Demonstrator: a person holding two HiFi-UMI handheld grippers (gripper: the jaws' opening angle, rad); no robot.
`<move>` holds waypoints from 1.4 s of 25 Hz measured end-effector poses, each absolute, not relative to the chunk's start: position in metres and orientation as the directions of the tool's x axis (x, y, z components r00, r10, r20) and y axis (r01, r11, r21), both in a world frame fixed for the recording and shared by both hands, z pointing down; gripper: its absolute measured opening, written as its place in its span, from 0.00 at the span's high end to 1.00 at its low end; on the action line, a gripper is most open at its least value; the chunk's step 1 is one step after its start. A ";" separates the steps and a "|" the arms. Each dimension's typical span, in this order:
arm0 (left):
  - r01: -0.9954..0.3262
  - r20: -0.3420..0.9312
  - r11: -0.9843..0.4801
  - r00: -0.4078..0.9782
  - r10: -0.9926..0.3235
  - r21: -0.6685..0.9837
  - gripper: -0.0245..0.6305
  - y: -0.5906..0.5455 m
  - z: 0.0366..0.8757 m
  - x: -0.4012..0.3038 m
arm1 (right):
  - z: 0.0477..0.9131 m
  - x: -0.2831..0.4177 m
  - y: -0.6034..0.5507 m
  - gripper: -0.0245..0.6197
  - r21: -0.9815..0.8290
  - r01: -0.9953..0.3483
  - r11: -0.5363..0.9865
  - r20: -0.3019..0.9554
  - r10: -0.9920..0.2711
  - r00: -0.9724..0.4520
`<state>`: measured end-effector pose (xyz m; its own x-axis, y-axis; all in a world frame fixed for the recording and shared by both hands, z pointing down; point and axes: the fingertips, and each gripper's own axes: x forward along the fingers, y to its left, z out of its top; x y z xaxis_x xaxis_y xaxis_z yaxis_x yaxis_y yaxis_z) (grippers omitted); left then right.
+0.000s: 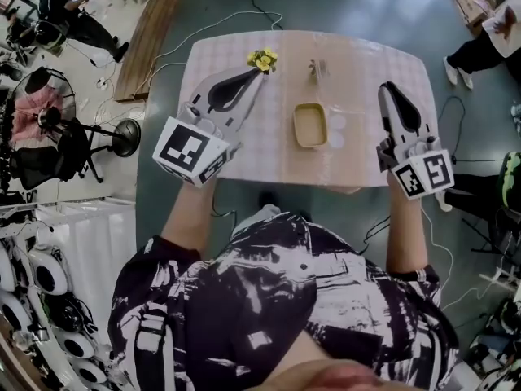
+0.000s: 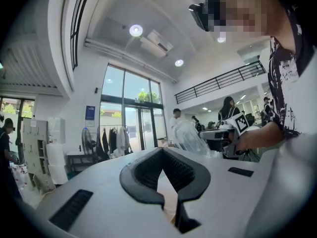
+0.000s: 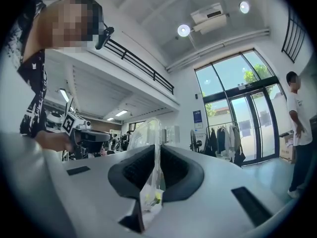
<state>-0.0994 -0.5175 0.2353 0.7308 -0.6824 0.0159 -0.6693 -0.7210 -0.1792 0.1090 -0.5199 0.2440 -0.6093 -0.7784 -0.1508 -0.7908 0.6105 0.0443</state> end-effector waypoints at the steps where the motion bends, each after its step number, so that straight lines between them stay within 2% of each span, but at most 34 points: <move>1: -0.671 0.014 -0.719 0.729 -0.684 -0.182 0.96 -0.515 0.232 -0.099 | 0.242 0.109 -0.516 0.91 0.048 -0.790 0.611 -0.151 -0.778 -0.610; 35: -0.686 0.005 -0.702 0.715 -0.699 -0.193 0.96 -0.486 0.223 -0.083 | 0.225 0.114 -0.495 0.91 0.099 -0.778 0.620 -0.170 -0.760 -0.627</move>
<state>-0.0828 -0.4865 0.2227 0.7148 -0.6993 0.0048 -0.6856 -0.7020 -0.1927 0.1135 -0.4947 0.2251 -0.6274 -0.7598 -0.1704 -0.7781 0.6204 0.0989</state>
